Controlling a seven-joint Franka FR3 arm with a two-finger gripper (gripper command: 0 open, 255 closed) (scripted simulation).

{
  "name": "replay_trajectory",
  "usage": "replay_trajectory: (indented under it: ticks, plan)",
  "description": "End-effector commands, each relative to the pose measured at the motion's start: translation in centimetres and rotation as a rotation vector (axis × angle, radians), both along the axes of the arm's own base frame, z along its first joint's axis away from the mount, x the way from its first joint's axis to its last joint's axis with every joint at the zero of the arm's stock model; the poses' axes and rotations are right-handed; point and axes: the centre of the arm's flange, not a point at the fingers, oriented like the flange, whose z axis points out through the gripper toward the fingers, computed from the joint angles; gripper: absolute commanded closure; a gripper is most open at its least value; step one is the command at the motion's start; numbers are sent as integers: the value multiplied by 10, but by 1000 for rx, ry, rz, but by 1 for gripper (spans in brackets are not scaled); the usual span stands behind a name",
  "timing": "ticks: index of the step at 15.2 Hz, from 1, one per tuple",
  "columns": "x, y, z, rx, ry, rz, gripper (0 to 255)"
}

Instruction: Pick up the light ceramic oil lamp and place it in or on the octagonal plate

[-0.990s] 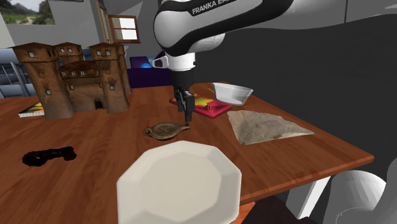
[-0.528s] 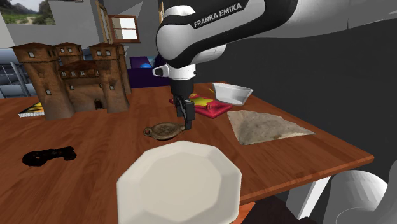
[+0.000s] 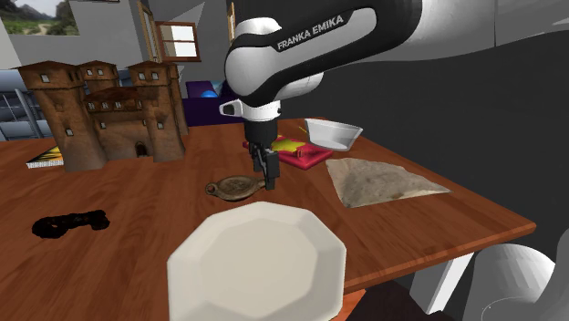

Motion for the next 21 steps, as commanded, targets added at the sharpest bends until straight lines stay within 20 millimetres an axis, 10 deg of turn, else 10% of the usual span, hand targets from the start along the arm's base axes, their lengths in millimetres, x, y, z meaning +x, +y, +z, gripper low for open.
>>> replay_trajectory:
  ticks: [1, 2, 11, 21]
  plan:
    - [0, 0, 0, 0, 0, 0, 0]
    - [0, 0, 0, 0, 0, 0, 255]
    - [0, 0, 0, 0, 0, 0, 255]
    - [0, 0, 53, 0, 0, 0, 255]
